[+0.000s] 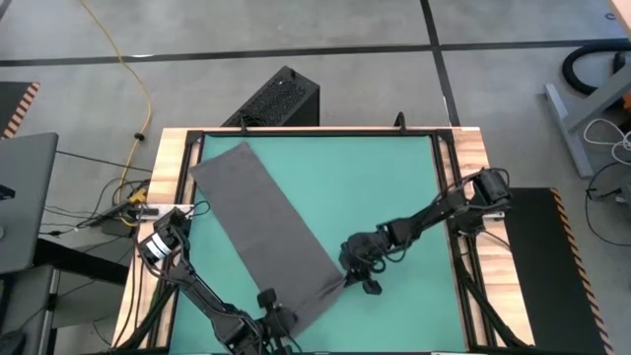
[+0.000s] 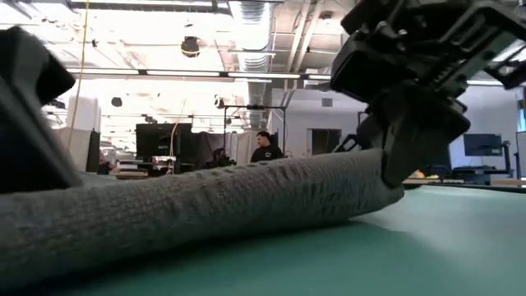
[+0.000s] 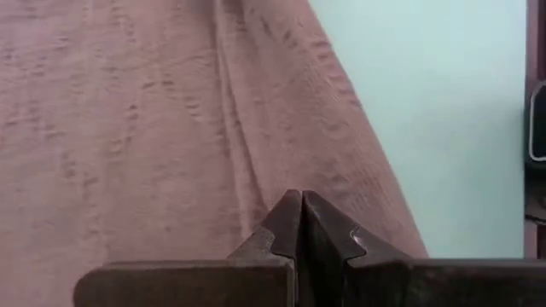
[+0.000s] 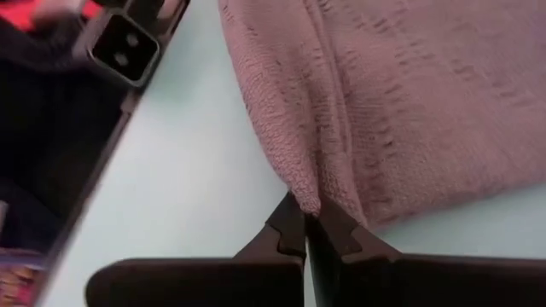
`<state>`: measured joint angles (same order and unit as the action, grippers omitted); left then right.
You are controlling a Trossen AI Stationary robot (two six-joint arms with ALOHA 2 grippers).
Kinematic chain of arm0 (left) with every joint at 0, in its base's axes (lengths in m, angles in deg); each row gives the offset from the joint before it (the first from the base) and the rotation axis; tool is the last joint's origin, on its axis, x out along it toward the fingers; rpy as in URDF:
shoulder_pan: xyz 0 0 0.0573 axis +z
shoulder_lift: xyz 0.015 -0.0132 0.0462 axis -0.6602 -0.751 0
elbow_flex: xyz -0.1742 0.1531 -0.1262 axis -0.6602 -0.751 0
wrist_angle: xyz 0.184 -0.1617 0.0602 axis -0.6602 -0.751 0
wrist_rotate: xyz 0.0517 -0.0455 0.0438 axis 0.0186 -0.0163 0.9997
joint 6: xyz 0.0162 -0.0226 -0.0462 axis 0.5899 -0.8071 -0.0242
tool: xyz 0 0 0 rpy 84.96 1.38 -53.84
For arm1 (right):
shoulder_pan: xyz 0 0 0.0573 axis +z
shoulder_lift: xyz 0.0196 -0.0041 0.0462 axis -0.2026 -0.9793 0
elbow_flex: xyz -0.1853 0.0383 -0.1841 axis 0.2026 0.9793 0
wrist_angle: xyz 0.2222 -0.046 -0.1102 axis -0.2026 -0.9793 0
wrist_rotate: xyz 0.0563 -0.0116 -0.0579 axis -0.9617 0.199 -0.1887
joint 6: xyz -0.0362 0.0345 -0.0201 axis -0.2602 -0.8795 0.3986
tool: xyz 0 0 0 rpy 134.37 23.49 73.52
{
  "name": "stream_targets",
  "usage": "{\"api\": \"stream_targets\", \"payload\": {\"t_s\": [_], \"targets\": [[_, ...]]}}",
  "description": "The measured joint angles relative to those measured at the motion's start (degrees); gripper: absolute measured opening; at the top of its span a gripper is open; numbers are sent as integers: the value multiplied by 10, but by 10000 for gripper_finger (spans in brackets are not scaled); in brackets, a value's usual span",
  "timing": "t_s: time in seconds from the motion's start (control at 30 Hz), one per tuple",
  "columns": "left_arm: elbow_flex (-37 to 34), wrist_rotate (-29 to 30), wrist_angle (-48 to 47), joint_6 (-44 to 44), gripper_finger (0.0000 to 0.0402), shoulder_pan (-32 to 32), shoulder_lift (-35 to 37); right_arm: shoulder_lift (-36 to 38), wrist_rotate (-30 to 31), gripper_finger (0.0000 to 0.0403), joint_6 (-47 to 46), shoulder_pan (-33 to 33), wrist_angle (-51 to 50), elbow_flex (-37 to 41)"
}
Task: Roll towel
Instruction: Roll the gray towel
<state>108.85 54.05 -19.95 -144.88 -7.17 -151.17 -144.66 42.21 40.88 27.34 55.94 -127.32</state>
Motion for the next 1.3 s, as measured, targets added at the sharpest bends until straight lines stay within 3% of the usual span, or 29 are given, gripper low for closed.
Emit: {"api": "stream_targets", "payload": {"t_s": [0.33,0.67,0.97,1.3], "targets": [[1,49,18,-11,0,-18,-37,-1,2,17,-53,-23,-42,-6],[1,34,17,3,0,-19,-36,-13,13,17,-52,-41,-50,-10],[3,12,10,12,0,-23,-34,-76,-40,17,-76,-44,-117,-66],[69,21,-133,-3,1,-26,-31,-63,-88,23,-134,-51,-170,-75]]}}
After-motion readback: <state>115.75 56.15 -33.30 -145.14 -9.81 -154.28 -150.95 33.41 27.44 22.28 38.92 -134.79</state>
